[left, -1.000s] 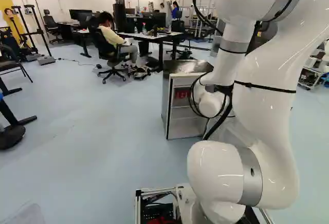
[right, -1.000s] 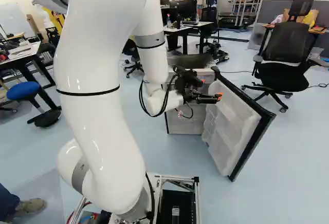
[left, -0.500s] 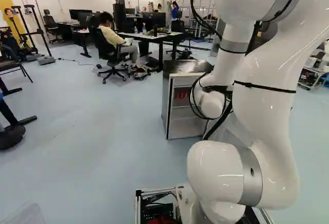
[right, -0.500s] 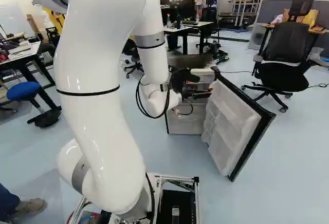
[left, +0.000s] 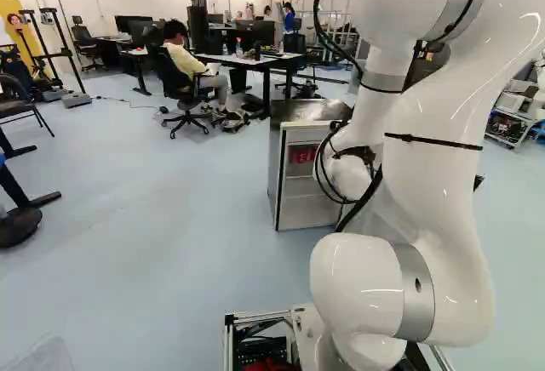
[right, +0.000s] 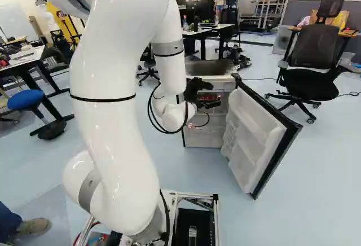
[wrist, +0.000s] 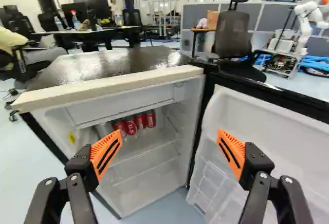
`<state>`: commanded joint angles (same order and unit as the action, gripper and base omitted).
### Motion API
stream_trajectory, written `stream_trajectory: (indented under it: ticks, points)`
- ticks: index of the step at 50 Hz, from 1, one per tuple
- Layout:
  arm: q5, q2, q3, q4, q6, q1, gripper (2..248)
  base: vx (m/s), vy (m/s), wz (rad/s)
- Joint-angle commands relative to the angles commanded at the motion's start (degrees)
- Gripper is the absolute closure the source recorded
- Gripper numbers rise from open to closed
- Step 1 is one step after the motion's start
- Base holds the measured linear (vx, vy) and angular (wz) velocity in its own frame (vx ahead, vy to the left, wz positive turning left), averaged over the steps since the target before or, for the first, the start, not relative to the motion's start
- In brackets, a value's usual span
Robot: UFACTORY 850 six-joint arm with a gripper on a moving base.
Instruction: Grab a drink from the fridge
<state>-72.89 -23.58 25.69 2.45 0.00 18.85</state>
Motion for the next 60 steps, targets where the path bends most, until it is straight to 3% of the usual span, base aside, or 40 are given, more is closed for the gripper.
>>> stream_trajectory:
  ticks: [24,60]
  points:
    - [3.75,-4.39,1.37,-12.98,0.00,0.00,3,0.000,0.000,0.000]
    - [3.75,-12.35,5.64,-13.24,0.00,-0.32,3,0.000,0.000,0.000]
